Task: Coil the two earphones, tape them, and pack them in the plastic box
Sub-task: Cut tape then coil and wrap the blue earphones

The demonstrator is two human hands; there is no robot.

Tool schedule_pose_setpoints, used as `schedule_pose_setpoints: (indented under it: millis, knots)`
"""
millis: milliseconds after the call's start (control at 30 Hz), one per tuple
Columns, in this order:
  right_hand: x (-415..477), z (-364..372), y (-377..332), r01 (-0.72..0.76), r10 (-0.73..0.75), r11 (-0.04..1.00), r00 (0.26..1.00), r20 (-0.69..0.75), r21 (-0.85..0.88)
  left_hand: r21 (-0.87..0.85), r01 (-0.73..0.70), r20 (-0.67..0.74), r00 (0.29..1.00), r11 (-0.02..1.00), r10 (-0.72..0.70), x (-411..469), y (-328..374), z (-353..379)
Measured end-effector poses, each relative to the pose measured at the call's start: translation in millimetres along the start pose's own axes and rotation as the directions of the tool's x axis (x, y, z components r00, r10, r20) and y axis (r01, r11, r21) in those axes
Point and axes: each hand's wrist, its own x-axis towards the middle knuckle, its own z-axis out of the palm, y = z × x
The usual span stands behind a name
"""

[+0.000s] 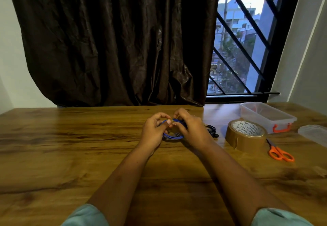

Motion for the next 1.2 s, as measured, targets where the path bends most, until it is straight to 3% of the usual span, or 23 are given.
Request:
schedule_pose_setpoints:
  millis: [200,400,500,767,967,1067,1200]
  knots:
    - [1,2,-1,0.018,-0.028,0.989,0.997,-0.066,-0.147,-0.015,0.022,-0.003,1.000,1.000,-0.022,1,-1,0]
    - [1,2,-1,-0.024,0.013,0.996,0.992,-0.122,-0.090,-0.091,0.028,0.041,0.999,0.995,-0.025,-2,6,-1]
    - [1,2,-2,-0.036,0.027,0.997,0.991,-0.128,-0.068,-0.131,0.093,-0.009,0.995,0.987,-0.095,-3,10,2]
    - [0,1,-5,-0.022,0.018,0.999,0.996,-0.088,-0.041,-0.032,0.061,-0.025,0.998,0.998,-0.062,-1,10,-2]
    - [1,1,-5,-0.033,0.034,0.999,0.995,-0.098,0.010,0.249,-0.058,0.037,0.998,0.967,0.050,1,13,-7]
    - [2,1,-3,-0.043,0.046,0.999,0.995,-0.083,0.032,0.541,-0.169,0.076,0.985,0.824,0.152,0,19,-10]
    - [1,2,-3,-0.069,0.074,0.995,0.995,-0.068,0.069,0.748,-0.263,0.197,0.965,0.610,0.174,-1,21,-12]
